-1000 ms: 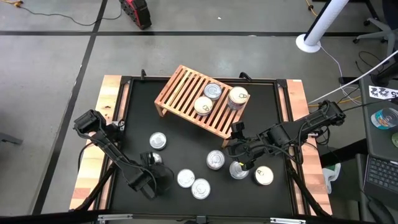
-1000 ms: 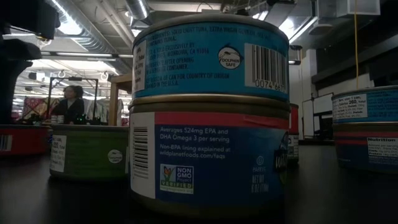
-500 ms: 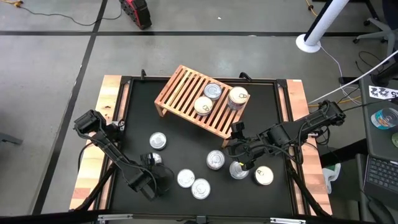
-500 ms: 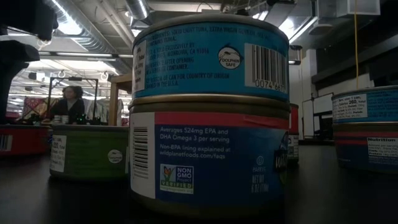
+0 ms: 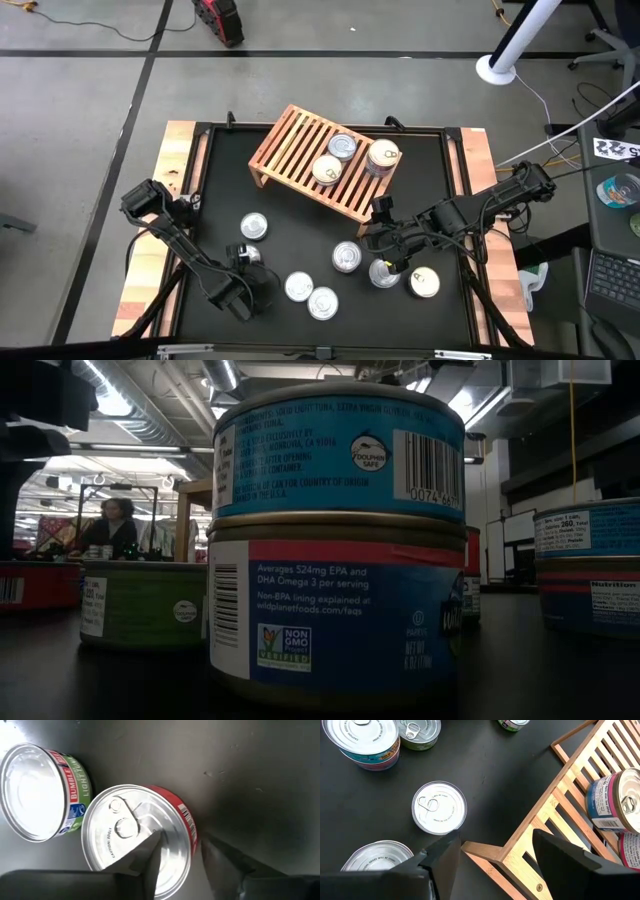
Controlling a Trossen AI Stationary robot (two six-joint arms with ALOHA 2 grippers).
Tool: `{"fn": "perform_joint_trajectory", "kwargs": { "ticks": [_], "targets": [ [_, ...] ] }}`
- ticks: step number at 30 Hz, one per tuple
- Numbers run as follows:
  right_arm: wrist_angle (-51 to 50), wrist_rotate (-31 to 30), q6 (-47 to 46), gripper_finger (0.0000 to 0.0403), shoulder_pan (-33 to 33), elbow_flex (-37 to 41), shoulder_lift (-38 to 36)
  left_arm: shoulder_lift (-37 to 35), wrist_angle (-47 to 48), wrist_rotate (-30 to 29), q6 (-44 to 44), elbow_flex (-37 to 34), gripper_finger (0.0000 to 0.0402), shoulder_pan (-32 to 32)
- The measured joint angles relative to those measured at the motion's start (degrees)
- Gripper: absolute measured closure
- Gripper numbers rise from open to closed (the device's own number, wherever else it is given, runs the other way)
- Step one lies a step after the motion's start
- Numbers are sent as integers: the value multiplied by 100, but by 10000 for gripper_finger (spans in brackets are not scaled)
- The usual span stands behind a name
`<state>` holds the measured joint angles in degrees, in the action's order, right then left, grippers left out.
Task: Stack canned seafood by type on shelf
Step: Stack the red tuna can on top of the red tuna can on the shelf
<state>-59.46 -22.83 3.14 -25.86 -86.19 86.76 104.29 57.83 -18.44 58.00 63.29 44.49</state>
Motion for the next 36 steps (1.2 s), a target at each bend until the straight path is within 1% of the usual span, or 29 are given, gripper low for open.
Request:
{"fn": "perform_joint_trajectory", "kwargs": {
  "ticks": [9,11,26,31,36],
  "targets": [
    [0,0,0,157,2,0,0,0,-1,-4,15,11,377,0],
    [0,0,0,157,2,0,0,2,14,17,13,53,394,0],
    [-2,0,0,157,1,0,0,55,393,121,11,500,401,0],
    [-2,0,0,157,2,0,0,55,433,29,15,620,401,-7],
    [-2,0,0,157,2,0,0,44,434,-259,-26,817,401,-25]
  ]
}}
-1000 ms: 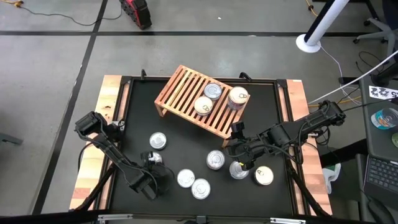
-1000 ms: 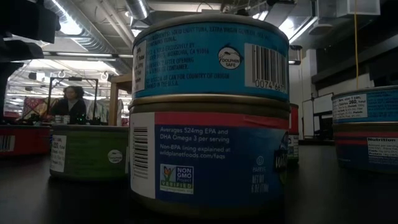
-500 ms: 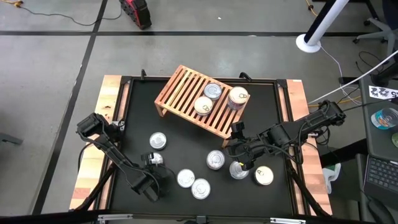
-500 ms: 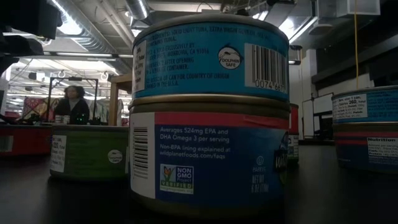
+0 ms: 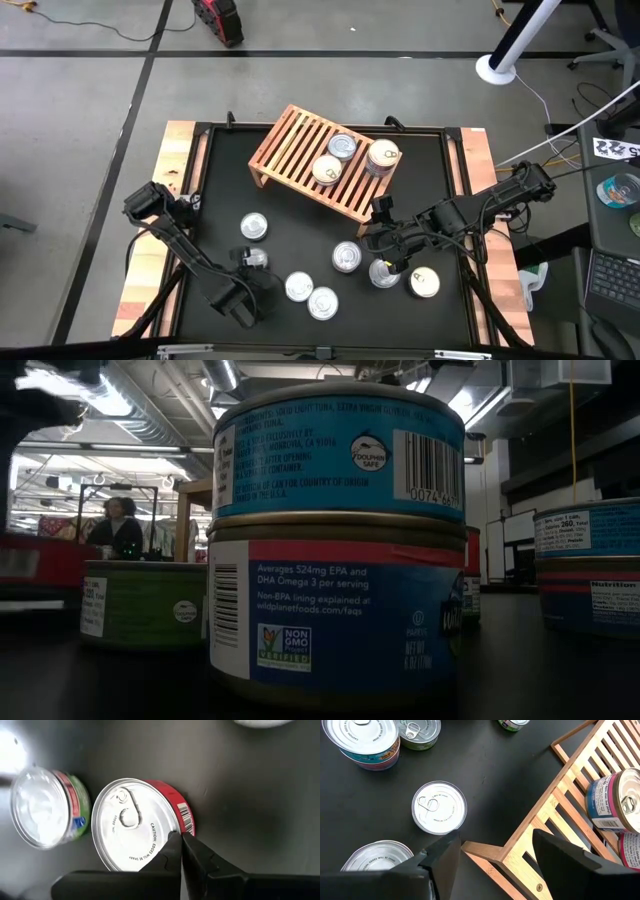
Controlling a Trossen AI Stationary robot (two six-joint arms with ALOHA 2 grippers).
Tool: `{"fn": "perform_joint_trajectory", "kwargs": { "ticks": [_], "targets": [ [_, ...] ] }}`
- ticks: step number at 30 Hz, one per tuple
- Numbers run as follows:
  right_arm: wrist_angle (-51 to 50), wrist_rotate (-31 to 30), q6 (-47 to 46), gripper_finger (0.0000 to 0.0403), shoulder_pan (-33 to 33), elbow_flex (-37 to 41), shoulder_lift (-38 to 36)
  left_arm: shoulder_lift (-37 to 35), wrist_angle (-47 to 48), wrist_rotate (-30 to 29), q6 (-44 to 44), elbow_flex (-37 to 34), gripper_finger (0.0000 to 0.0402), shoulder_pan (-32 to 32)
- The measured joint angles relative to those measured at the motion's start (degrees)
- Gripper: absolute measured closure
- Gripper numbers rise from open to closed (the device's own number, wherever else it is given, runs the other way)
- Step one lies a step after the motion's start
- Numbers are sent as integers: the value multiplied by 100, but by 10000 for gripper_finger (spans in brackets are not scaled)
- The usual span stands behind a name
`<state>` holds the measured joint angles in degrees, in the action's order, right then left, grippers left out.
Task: Stack canned seafood by type on shelf
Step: Stack the red tuna can on top of the red tuna can on the shelf
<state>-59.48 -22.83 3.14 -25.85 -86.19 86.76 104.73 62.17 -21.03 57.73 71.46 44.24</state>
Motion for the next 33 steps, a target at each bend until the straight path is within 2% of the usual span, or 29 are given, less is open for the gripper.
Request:
{"fn": "perform_joint_trajectory", "kwargs": {
  "ticks": [15,33],
  "targets": [
    [-2,0,2,157,0,0,0,-11,24,-562,-932,654,401,-487],
    [-2,0,2,157,0,0,0,-22,27,-892,-2645,1830,401,-1168]
  ]
}}
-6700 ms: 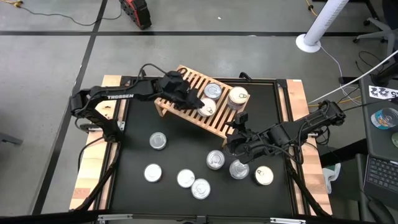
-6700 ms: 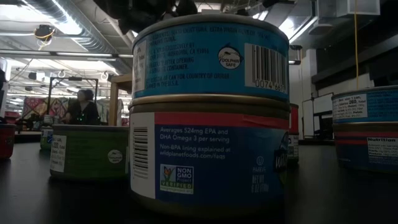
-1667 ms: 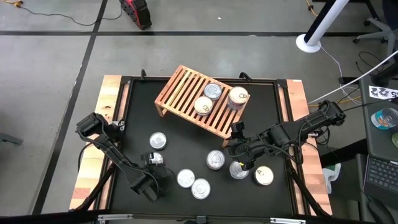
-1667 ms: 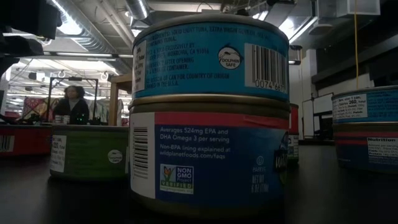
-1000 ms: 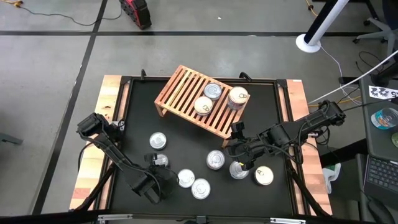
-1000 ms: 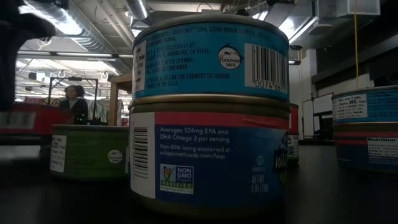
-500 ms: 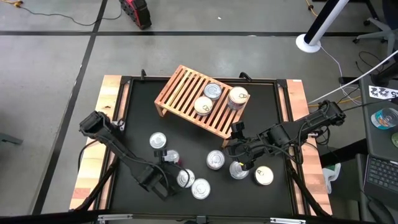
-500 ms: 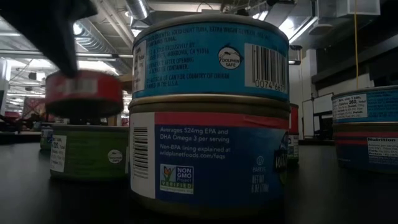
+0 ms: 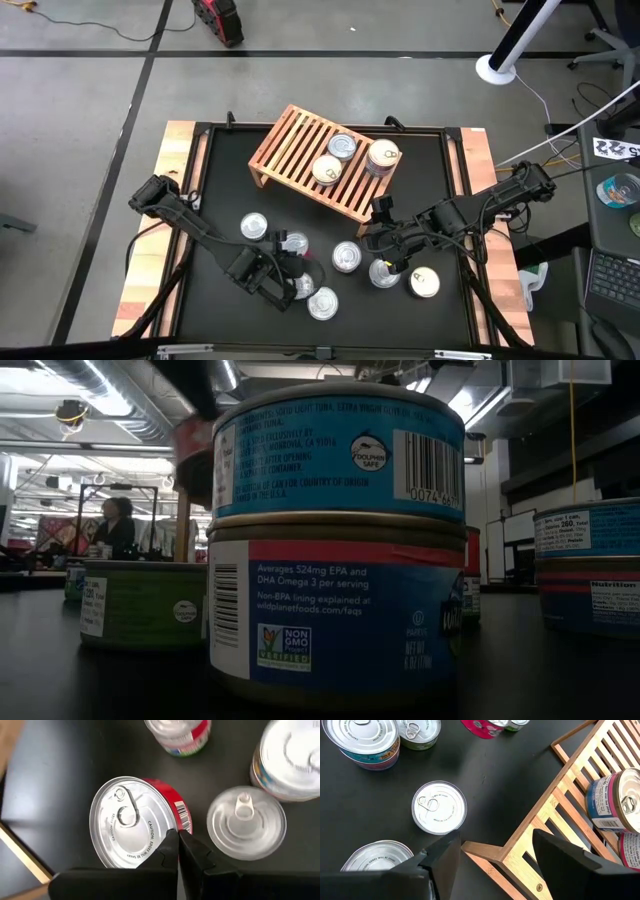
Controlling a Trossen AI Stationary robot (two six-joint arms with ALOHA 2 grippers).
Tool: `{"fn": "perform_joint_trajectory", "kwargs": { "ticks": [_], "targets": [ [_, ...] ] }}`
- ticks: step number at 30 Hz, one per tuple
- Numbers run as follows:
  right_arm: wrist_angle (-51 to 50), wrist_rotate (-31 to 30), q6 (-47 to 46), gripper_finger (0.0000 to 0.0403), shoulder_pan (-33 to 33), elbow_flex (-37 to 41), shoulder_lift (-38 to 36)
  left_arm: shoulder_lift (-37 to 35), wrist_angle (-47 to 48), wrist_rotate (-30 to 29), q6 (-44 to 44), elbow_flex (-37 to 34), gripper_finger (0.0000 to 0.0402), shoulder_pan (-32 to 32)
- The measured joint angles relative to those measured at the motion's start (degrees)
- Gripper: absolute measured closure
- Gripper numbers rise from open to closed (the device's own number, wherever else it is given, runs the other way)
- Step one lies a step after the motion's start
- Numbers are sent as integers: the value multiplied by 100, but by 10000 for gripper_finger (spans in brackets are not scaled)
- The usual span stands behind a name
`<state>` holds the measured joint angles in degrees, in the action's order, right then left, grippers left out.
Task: Stack canned seafood by type on shelf
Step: Stack the red tuna can on top of the red tuna can on the shelf
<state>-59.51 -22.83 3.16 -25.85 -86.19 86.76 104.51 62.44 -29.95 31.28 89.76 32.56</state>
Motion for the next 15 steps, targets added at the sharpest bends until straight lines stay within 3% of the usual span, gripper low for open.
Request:
{"fn": "perform_joint_trajectory", "kwargs": {
  "ticks": [15],
  "targets": [
    [-66,0,0,157,0,0,0,0,-1,-4,-1019,626,401,-526]
  ]
}}
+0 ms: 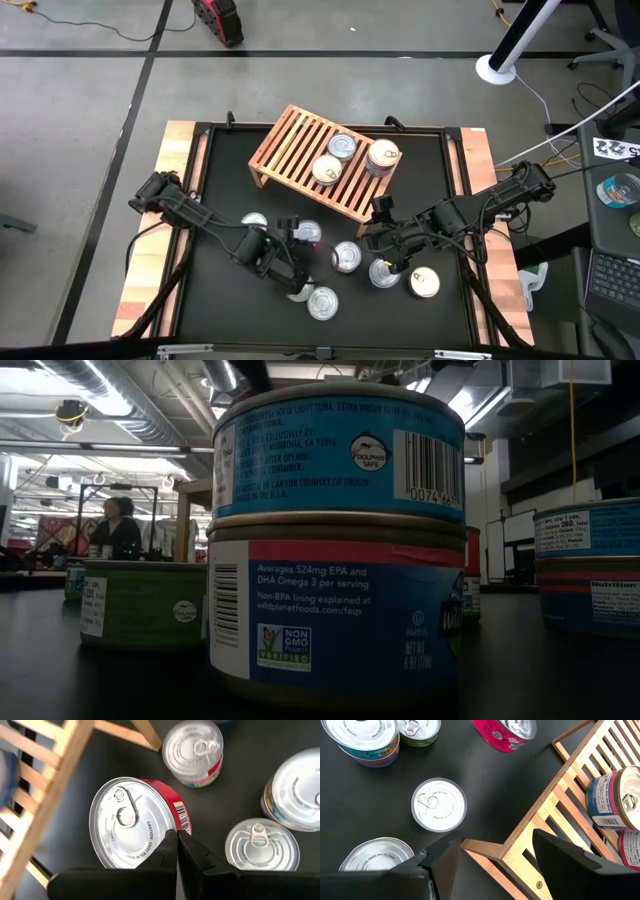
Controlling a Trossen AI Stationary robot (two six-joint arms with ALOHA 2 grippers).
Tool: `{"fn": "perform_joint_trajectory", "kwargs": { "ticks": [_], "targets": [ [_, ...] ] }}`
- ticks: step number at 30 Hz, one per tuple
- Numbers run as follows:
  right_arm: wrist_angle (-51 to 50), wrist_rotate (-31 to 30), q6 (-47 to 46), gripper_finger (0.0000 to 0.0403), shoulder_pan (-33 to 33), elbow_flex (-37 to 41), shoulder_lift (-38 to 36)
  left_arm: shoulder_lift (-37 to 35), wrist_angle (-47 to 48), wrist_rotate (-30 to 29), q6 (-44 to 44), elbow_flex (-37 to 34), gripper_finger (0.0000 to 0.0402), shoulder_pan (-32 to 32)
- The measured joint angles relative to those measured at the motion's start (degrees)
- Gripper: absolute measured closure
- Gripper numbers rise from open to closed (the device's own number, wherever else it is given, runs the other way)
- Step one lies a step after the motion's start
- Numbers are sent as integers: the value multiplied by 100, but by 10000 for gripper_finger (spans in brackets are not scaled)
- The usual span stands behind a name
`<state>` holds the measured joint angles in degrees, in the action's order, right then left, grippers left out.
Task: Stack canned seafood by type on shelf
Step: Stack the red tuna can on top of the red tuna can on the shelf
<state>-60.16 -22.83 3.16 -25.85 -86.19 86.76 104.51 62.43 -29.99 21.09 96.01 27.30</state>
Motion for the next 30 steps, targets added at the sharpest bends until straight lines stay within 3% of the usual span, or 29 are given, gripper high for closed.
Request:
{"fn": "perform_joint_trajectory", "kwargs": {
  "ticks": [30],
  "targets": [
    [2,0,-2,157,0,0,0,0,-2,10,-1942,1085,401,-957]
  ]
}}
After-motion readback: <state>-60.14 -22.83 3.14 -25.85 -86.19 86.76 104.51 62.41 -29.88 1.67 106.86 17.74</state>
